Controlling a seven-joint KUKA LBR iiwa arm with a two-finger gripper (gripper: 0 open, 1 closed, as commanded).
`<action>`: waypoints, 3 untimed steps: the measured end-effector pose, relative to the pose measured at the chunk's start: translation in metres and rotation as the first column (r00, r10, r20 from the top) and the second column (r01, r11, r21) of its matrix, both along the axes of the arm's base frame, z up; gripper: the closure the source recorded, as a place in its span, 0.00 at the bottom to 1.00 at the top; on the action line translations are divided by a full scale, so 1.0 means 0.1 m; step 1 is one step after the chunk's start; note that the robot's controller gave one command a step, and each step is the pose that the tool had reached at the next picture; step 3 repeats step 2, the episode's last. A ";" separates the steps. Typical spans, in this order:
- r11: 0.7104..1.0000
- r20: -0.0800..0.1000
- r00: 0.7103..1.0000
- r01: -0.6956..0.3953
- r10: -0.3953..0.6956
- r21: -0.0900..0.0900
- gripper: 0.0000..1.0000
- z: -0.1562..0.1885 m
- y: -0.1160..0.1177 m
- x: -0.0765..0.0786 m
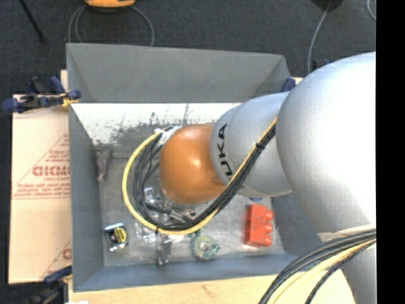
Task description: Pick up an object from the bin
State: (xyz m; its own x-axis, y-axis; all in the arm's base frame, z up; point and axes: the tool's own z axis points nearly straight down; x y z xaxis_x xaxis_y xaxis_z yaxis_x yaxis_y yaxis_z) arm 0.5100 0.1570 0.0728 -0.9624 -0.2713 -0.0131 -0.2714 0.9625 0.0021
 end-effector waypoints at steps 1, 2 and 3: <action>1.000 0.011 1.000 0.006 -0.006 0.005 1.00 0.03 0.02 0.04; 0.999 -0.003 0.999 -0.041 0.041 -0.004 1.00 2.51 0.07 -0.24; 0.999 -0.003 0.999 -0.041 0.041 -0.004 1.00 2.51 0.07 -0.24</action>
Offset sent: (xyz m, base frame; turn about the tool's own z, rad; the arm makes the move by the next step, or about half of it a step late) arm 0.0000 0.0000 0.0000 0.0000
